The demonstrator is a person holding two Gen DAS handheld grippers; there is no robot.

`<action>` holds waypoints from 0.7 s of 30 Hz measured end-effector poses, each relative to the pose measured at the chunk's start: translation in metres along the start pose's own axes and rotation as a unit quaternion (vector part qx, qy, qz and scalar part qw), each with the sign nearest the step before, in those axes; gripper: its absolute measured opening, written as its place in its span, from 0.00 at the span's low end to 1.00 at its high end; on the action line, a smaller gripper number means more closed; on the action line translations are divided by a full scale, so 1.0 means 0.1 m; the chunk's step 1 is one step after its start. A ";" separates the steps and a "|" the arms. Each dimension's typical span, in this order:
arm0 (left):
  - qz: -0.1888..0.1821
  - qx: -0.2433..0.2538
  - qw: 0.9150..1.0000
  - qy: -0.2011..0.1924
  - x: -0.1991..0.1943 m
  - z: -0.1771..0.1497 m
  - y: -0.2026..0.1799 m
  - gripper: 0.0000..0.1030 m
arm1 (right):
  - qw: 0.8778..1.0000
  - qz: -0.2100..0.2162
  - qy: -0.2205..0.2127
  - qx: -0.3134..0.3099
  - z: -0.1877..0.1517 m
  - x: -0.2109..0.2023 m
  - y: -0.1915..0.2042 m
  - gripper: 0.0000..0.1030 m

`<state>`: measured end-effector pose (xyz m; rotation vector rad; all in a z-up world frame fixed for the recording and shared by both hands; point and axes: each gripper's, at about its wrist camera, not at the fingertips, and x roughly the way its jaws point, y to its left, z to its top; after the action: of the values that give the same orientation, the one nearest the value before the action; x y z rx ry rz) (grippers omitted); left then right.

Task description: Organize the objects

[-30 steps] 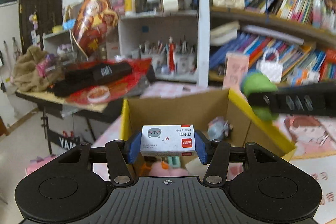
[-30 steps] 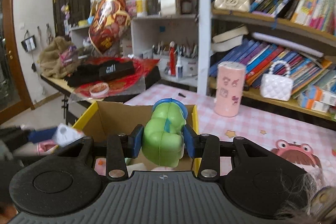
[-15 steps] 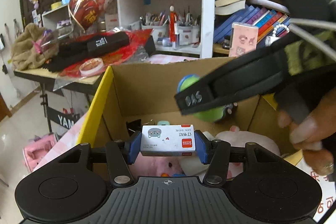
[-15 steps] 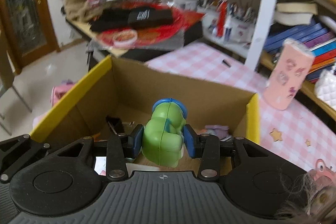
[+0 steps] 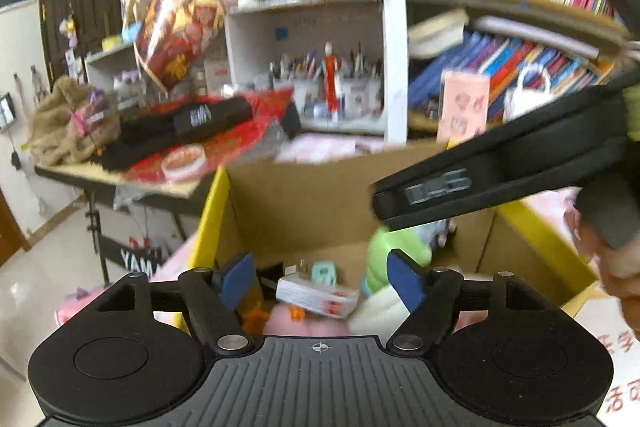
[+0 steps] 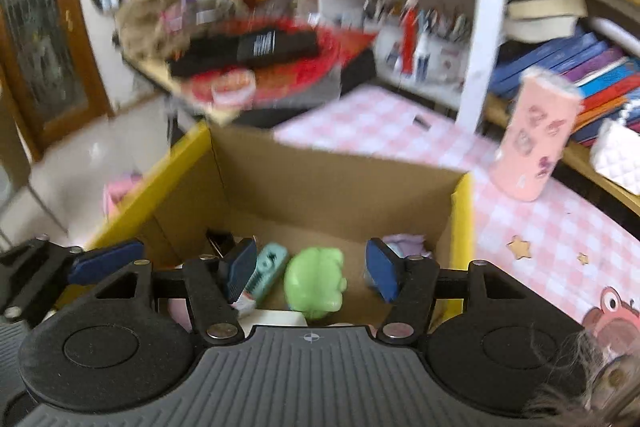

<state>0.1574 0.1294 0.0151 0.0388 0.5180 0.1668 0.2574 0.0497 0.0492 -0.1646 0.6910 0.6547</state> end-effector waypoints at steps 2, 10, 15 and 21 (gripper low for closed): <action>-0.001 -0.001 1.000 -0.017 -0.10 0.04 -0.01 0.77 | 0.999 -0.006 -0.033 0.024 -0.04 -0.28 -0.06 0.57; -0.040 -0.001 0.997 -0.063 -0.65 0.06 -0.04 0.84 | 0.987 -0.087 -0.104 0.088 -0.52 -1.26 -0.19 0.57; -0.065 0.004 0.997 -0.044 -0.88 -0.11 -0.09 0.86 | 0.974 -0.159 -0.104 0.121 -0.96 -1.63 -0.13 0.57; -0.104 0.007 0.994 -0.012 -1.10 -0.42 -0.25 0.87 | 0.955 -0.232 -0.086 0.161 -1.47 -1.86 0.06 0.57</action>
<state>0.0465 0.0860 0.0302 0.0001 0.4954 -0.0417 0.0668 -0.0911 0.0553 0.0345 0.5536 0.0976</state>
